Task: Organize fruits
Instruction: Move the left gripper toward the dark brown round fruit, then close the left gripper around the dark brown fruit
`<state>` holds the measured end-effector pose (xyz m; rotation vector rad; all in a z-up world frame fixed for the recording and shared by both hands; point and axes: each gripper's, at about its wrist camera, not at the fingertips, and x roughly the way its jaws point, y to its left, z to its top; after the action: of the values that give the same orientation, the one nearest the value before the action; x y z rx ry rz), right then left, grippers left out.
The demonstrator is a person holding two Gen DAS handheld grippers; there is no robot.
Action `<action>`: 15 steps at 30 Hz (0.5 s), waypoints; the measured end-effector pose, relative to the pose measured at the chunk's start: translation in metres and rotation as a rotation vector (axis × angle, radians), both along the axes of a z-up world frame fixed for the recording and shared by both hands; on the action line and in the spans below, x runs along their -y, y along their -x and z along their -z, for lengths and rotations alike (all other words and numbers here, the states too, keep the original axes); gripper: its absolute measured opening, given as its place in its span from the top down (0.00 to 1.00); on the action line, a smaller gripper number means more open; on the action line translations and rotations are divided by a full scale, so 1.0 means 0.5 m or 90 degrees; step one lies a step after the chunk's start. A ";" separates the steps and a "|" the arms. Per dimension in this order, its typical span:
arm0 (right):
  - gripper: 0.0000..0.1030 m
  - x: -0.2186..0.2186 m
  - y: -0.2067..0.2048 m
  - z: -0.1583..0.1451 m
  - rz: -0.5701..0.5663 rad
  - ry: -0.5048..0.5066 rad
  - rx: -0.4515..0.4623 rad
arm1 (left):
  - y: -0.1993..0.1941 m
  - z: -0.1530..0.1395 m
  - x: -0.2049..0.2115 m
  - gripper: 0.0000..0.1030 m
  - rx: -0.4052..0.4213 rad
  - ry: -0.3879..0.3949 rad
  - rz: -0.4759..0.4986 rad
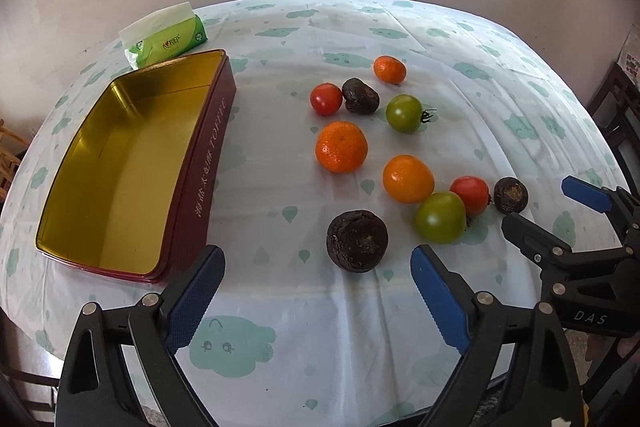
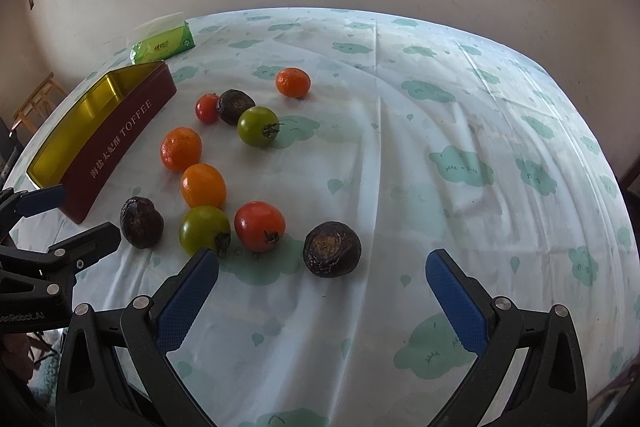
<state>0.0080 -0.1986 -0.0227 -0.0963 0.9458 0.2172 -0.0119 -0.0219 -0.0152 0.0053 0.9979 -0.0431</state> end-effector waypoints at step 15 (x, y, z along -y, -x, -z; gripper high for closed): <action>0.00 0.018 0.001 0.028 0.011 -0.018 -0.019 | -0.023 0.043 0.017 0.40 -0.041 0.020 0.042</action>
<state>0.0073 -0.2074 -0.0367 -0.0591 0.9725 0.2159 -0.0003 -0.0303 -0.0367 0.0078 1.0605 -0.1209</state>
